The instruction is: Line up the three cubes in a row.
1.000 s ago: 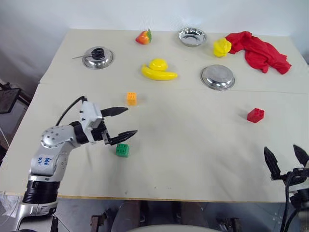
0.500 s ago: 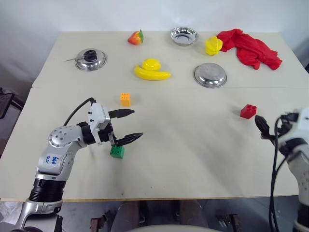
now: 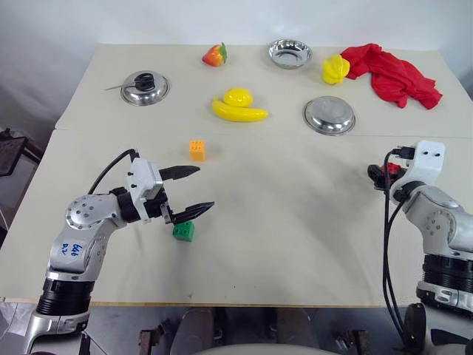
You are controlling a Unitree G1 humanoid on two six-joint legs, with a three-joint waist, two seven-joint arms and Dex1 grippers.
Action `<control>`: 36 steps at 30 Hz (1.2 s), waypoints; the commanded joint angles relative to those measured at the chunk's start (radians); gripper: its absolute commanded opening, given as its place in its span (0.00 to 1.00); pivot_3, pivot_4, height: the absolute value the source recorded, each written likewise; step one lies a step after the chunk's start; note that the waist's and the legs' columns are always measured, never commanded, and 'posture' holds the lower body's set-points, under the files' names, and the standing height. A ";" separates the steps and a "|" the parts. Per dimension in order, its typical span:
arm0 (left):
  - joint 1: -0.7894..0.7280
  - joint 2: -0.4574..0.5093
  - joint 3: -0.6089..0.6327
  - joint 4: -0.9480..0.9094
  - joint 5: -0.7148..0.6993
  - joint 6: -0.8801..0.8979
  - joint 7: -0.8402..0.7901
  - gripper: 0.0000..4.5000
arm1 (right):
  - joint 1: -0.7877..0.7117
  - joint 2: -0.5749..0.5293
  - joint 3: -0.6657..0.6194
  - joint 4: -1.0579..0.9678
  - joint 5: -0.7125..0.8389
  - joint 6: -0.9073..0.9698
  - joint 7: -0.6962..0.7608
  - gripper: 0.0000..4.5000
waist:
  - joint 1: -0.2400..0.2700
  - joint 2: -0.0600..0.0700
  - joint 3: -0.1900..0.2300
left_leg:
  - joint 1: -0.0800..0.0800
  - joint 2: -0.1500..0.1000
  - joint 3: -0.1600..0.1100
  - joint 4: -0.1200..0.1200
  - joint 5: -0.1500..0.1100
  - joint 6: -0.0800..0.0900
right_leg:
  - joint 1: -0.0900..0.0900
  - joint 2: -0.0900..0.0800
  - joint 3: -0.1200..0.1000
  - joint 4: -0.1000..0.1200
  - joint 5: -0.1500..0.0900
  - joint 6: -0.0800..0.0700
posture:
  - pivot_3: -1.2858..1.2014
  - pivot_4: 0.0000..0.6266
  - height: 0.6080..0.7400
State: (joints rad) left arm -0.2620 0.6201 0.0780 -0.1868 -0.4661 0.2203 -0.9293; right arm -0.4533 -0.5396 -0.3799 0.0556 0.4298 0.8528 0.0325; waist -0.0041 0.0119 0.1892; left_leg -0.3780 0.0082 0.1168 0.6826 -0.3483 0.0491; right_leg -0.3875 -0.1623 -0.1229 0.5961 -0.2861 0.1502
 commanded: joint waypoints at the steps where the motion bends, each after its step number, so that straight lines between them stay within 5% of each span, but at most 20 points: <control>1: 0.016 0.009 0.029 -0.037 0.000 -0.013 0.008 1.00 | -0.009 -0.001 -0.040 -0.020 -0.004 0.002 -0.006 0.50 | 0.000 0.000 0.000 | 0.000 0.000 0.000 0.000 0.000 0.000 | -0.001 0.000 0.000 0.000 0.000 0.000 | 0.52 0.24 1.00; 3: 0.020 0.009 0.029 -0.036 0.001 -0.017 0.010 1.00 | 0.003 -0.016 -0.028 -0.024 -0.003 0.006 0.024 0.36 | 0.000 0.000 0.000 | -0.001 0.000 0.001 0.000 0.000 0.000 | -0.002 0.000 0.001 0.001 0.000 0.000 | 0.52 0.24 1.00; 5: 0.025 0.011 0.031 -0.036 0.001 -0.021 0.010 1.00 | 0.019 -0.061 0.002 -0.036 0.013 -0.005 0.128 0.36 | 0.001 0.000 0.000 | -0.002 0.000 0.001 0.000 0.000 0.000 | -0.003 0.000 0.001 0.001 0.000 0.000 | 0.52 0.24 1.00; 9: 0.028 0.018 0.041 -0.027 -0.001 -0.026 0.007 1.00 | 0.067 -0.263 0.171 -0.085 0.034 -0.133 0.606 0.36 | 0.000 0.000 0.000 | -0.005 0.000 0.001 0.001 0.000 0.000 | -0.006 0.001 0.001 0.000 0.000 0.000 | 0.52 0.24 1.00; 14: 0.023 0.017 0.035 -0.017 0.002 -0.028 0.003 1.00 | 0.039 -0.399 0.331 0.080 -0.054 -0.578 1.134 0.36 | -0.002 -0.001 0.000 | -0.006 0.001 0.002 0.002 0.000 0.000 | -0.005 0.003 0.001 -0.002 0.001 0.002 | 0.52 0.24 1.00; 18: 0.024 0.019 0.032 -0.021 0.001 -0.026 0.001 1.00 | -0.126 -0.352 0.459 0.412 -0.192 -1.000 1.379 0.36 | -0.007 -0.002 0.000 | -0.006 0.002 0.003 0.003 0.000 0.000 | -0.005 0.004 0.002 -0.003 0.002 0.003 | 0.52 0.24 1.00; 24: 0.047 0.038 0.056 -0.046 -0.008 -0.013 0.002 1.00 | -0.317 -0.246 0.504 0.782 -0.228 -1.213 1.569 0.36 | -0.023 -0.002 0.000 | -0.007 0.003 0.000 0.004 0.001 0.000 | -0.004 0.004 0.000 -0.003 0.002 0.003 | 0.52 0.24 1.00; 31: 0.081 0.048 0.090 -0.068 -0.013 -0.010 0.014 1.00 | -0.389 -0.221 0.579 0.929 -0.211 -1.264 1.582 0.36 | -0.024 -0.002 0.000 | -0.007 0.004 -0.001 0.007 0.001 -0.001 | -0.004 0.004 0.000 -0.001 0.002 0.003 | 0.52 0.24 1.00; 32: 0.083 0.048 0.093 -0.068 -0.013 -0.010 0.013 1.00 | -0.397 -0.220 0.583 0.942 -0.218 -1.243 1.582 0.50 | -0.024 -0.002 0.000 | -0.007 0.004 -0.002 0.008 0.001 0.000 | -0.003 0.004 0.000 0.000 0.002 0.003 | 0.52 0.24 1.00; 36: 0.090 0.047 0.109 -0.057 -0.024 -0.006 0.007 1.00 | -0.413 -0.209 0.570 0.956 -0.189 -1.302 1.582 0.78 | -0.025 -0.001 0.001 | -0.008 0.004 -0.002 0.012 0.001 -0.001 | -0.003 0.004 0.000 0.003 0.002 0.003 | 0.52 0.24 1.00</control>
State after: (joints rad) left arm -0.1820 0.6562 0.1548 -0.2219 -0.4682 0.2178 -0.9192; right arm -0.8425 -0.7380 0.2026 1.0162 0.2124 -0.4161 1.5466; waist -0.0287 0.0106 0.1897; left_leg -0.3858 0.0127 0.1147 0.6948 -0.3474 0.0486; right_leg -0.3910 -0.1587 -0.1227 0.5993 -0.2845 0.1531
